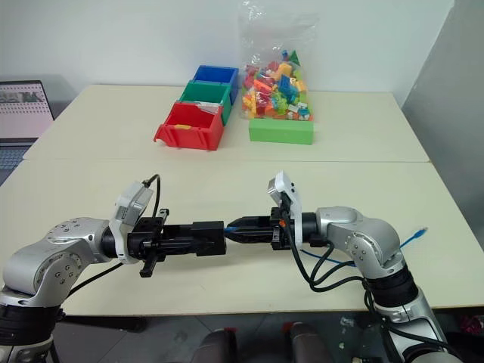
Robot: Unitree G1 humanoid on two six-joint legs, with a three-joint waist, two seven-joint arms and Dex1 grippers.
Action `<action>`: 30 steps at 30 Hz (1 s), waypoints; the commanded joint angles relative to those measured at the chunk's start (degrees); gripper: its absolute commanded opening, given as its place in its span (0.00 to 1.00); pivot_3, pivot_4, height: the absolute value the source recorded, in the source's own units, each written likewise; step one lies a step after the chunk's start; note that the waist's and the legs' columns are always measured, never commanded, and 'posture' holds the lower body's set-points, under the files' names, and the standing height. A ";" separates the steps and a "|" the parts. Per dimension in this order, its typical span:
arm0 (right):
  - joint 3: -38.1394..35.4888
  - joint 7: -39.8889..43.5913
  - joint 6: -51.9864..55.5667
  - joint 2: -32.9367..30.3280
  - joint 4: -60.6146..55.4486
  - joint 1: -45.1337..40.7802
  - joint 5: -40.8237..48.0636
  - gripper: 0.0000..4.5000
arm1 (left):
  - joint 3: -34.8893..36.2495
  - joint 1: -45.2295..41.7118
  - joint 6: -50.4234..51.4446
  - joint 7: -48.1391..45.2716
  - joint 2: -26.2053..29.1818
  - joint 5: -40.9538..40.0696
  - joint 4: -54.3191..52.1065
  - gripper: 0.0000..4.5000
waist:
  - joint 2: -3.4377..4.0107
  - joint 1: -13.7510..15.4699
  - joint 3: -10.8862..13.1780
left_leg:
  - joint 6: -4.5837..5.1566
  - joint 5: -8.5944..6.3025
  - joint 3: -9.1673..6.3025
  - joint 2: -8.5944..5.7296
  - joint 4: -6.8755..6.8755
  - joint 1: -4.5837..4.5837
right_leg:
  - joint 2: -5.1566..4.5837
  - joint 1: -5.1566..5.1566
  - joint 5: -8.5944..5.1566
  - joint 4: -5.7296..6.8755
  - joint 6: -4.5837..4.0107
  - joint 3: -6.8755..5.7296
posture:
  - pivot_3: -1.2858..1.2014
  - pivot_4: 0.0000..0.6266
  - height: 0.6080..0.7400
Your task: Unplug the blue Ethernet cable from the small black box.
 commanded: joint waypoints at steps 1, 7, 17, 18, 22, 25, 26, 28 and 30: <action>0.36 1.27 -1.40 -0.66 -1.45 -0.85 -0.86 0.02 | 0.39 -0.48 -0.83 -0.12 -0.02 -0.45 -1.74 0.17 | 0.00 0.00 0.00 | 0.00 0.00 0.00 0.00 0.00 0.00 | 0.00 0.00 0.00 0.00 0.00 -0.01 | 0.52 0.24 1.00; 0.80 2.37 -1.66 -0.73 -1.08 -1.27 -1.43 0.01 | 0.27 -0.38 -0.92 -0.56 0.16 -0.40 -1.88 0.17 | 0.00 -0.01 0.00 | 0.00 0.00 0.01 0.00 0.00 0.00 | 0.00 0.00 0.00 0.00 0.01 -0.01 | 0.52 0.24 1.00; -2.07 5.53 1.83 -3.82 2.21 -1.75 0.32 0.01 | 0.85 3.14 -3.61 -2.84 2.08 1.69 -0.88 0.17 | 0.00 -0.01 0.00 | 0.00 0.00 0.01 0.00 0.00 0.00 | 0.00 0.00 0.00 -0.01 0.01 0.00 | 0.52 0.24 1.00; -2.42 5.61 2.02 -4.36 2.39 -1.57 0.45 0.01 | 1.11 3.50 -3.88 -2.81 2.24 1.91 -0.43 0.17 | 0.01 -0.01 0.01 | 0.00 0.00 0.00 0.00 0.00 -0.01 | 0.00 0.00 0.00 -0.01 0.01 0.00 | 0.52 0.24 1.00; -3.15 5.63 1.93 -5.98 2.49 -0.69 0.45 0.01 | 1.87 4.49 -5.07 -2.56 2.63 3.01 1.04 0.17 | 0.01 -0.01 0.01 | 0.00 0.00 0.02 0.00 0.00 0.00 | 0.00 -0.01 -0.01 -0.03 0.01 0.00 | 0.52 0.24 1.00; -4.51 3.19 -0.19 -5.38 3.21 0.04 -1.06 0.01 | 2.44 4.91 -5.30 -1.66 2.39 3.49 1.71 0.17 | 0.02 -0.02 0.02 | 0.00 0.00 0.02 0.01 -0.02 0.00 | 0.01 -0.02 -0.01 -0.02 0.00 0.00 | 0.52 0.24 1.00; -5.22 1.68 -1.51 -4.76 3.78 0.24 -2.05 0.01 | 2.64 5.02 -5.21 -1.19 2.20 3.58 1.82 0.17 | 0.02 -0.02 0.01 | 0.00 0.00 0.02 0.00 -0.02 0.00 | 0.01 -0.02 -0.01 -0.02 0.00 0.00 | 0.52 0.24 1.00; -4.82 -6.29 -13.27 -2.28 9.52 -1.25 -12.57 0.01 | 3.20 5.56 -5.23 0.80 1.56 4.20 1.78 0.17 | 0.01 -0.05 0.01 | 0.00 0.00 0.02 0.01 -0.02 0.00 | 0.01 -0.02 -0.01 -0.02 0.01 0.02 | 0.52 0.24 1.00; -4.95 -14.37 -21.29 0.49 16.42 -4.45 -20.38 0.01 | 3.36 5.74 -5.36 2.81 0.75 4.73 1.67 0.17 | 0.02 -0.19 0.01 | 0.00 0.00 0.02 0.01 -0.01 0.01 | 0.01 -0.02 -0.01 -0.02 0.01 0.03 | 0.52 0.24 1.00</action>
